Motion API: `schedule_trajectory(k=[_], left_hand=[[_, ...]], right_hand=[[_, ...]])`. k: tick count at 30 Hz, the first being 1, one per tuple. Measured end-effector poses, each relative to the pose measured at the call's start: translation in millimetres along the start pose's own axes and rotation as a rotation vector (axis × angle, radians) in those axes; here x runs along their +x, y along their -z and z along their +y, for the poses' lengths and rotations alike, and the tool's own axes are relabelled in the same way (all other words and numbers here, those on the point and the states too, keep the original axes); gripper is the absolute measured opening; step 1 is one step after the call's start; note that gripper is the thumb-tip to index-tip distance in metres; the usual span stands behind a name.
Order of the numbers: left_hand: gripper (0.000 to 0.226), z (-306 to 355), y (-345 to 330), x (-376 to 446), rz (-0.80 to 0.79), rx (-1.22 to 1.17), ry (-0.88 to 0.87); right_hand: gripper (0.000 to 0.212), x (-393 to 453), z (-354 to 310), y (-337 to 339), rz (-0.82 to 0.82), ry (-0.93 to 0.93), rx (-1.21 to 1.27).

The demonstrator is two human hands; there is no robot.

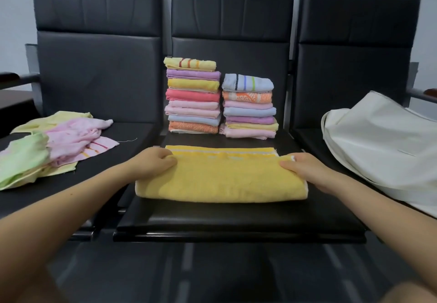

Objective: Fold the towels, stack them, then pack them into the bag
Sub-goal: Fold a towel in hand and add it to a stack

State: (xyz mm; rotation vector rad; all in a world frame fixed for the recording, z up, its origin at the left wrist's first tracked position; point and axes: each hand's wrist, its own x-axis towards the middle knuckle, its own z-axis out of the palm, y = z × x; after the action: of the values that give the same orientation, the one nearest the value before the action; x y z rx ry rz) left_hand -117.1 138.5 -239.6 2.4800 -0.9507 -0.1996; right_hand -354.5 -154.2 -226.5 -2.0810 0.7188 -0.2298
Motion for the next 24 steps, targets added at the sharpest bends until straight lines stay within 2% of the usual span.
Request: schedule_trajectory(k=[3, 6, 9, 15, 20, 24], left_hand=[[0.035, -1.6, 3.4, 10.4, 0.052, 0.017, -0.016], [0.025, -1.3, 7.7, 26.1, 0.111, 0.037, -0.041], [0.016, -2.4, 6.9, 45.0, 0.222, 0.049, -0.052], [0.020, -7.0, -6.1, 81.2, 0.369, 0.042, -0.046], [0.020, -17.1, -17.8, 107.7, 0.365, 0.074, -0.033], [0.024, -25.9, -31.2, 119.6, 0.273, 0.177, 0.026]], right_hand=[[0.038, 13.0, -3.0, -3.9, 0.085, 0.004, -0.040], [0.029, 32.1, -11.1, -8.6, 0.179, 0.022, -0.060], [0.035, 57.2, -11.4, -13.5, 0.282, 0.076, -0.064], [0.031, 99.0, -5.1, -22.0, 0.428, 0.042, -0.204], [0.018, 124.5, -1.2, -30.6, 0.448, -0.029, -0.353], [0.025, 140.1, 1.9, -44.1, 0.369, -0.144, -0.572]])
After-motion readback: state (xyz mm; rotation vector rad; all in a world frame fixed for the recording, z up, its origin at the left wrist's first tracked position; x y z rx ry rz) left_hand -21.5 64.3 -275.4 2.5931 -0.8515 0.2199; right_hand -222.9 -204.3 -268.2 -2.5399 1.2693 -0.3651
